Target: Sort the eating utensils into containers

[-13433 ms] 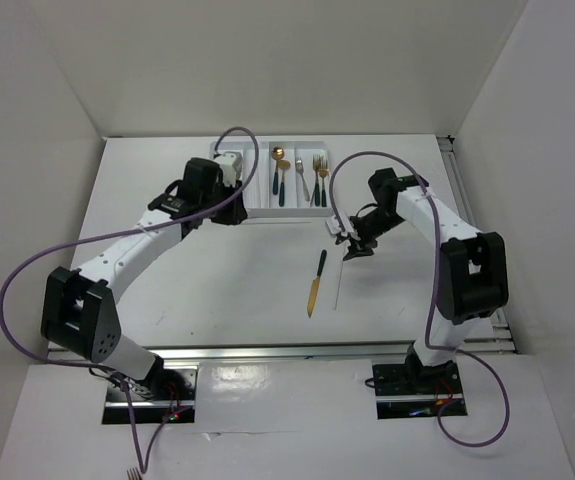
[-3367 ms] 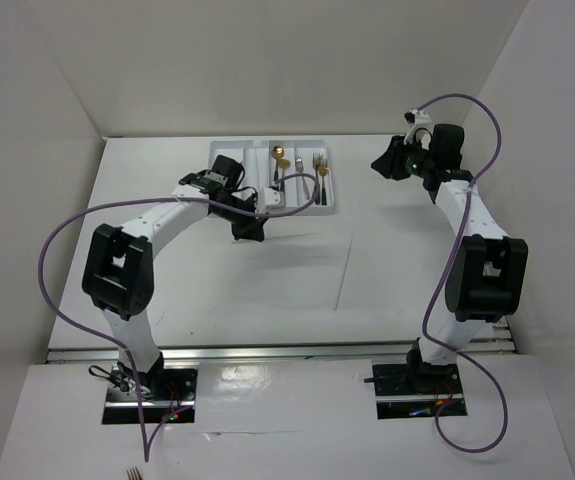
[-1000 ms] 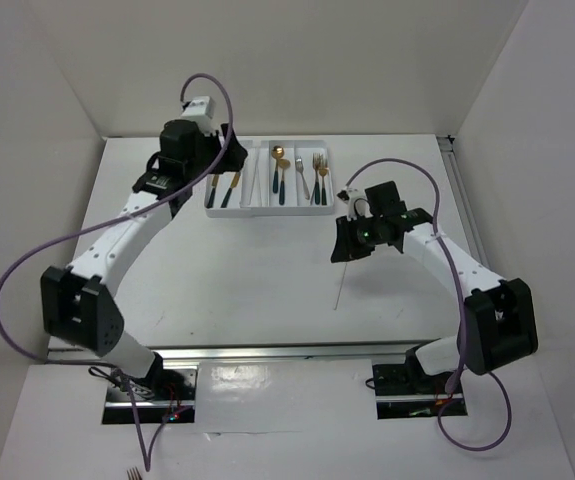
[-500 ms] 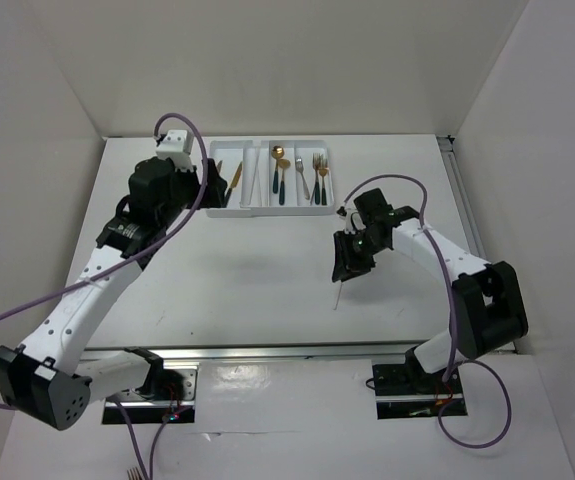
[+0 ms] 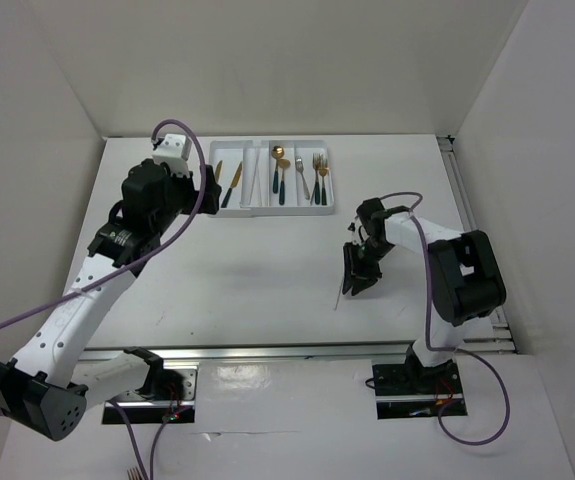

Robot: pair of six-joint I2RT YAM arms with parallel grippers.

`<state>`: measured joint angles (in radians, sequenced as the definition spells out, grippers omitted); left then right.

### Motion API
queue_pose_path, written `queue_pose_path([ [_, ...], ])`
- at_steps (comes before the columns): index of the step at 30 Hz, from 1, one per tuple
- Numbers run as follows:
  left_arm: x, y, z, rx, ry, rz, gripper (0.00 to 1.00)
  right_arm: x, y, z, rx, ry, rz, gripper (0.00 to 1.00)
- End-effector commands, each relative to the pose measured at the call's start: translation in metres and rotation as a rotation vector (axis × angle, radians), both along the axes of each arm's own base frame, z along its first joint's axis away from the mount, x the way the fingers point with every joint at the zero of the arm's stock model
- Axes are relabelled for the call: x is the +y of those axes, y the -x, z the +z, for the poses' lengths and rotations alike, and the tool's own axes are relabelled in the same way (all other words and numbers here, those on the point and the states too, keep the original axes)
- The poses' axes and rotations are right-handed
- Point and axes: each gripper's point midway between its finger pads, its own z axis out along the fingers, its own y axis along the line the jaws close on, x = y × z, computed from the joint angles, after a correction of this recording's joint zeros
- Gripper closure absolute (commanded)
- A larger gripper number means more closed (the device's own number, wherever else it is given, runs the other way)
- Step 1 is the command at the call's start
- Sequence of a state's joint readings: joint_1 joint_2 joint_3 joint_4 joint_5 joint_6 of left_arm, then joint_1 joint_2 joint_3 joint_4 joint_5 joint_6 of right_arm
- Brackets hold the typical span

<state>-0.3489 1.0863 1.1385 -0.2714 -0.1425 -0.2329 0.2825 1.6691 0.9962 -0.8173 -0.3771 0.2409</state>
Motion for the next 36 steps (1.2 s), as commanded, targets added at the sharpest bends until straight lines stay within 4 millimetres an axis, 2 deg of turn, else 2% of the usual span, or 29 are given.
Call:
queue_pose_path([
  [1,0.005,0.002,0.009,-0.036,-0.026,0.010,0.00,-0.002,-0.005,-0.003,0.031,0.028,-0.025,0.63],
  [5,0.010,0.003,0.003,-0.027,-0.032,0.028,0.00,0.005,-0.028,-0.004,0.002,0.019,-0.025,0.64],
  [13,0.015,-0.004,-0.013,0.015,-0.017,0.045,0.00,0.006,-0.039,-0.004,-0.012,0.026,-0.026,0.62],
  [19,0.017,-0.011,-0.010,0.009,-0.006,0.057,0.00,-0.001,-0.048,-0.010,-0.023,0.088,-0.052,0.62],
  [20,0.017,-0.011,-0.010,0.009,-0.006,0.057,0.00,0.001,-0.046,-0.013,-0.008,0.092,-0.052,0.62],
  [22,0.020,-0.013,-0.008,0.001,-0.003,0.066,0.00,0.002,-0.054,-0.012,-0.019,0.098,-0.064,0.62],
  [23,0.020,-0.013,-0.007,0.001,-0.003,0.066,0.00,0.001,-0.051,-0.019,0.004,0.106,-0.063,0.62],
  [25,0.024,-0.011,-0.009,0.001,-0.003,0.077,0.00,0.008,-0.063,-0.016,-0.027,0.096,-0.054,0.62],
  [31,0.036,-0.009,-0.004,-0.009,0.000,0.108,0.00,0.017,-0.066,-0.023,-0.032,0.127,-0.020,0.60],
  [36,0.041,-0.007,-0.002,-0.011,0.000,0.120,0.00,0.005,-0.067,-0.036,-0.025,0.196,-0.014,0.60],
])
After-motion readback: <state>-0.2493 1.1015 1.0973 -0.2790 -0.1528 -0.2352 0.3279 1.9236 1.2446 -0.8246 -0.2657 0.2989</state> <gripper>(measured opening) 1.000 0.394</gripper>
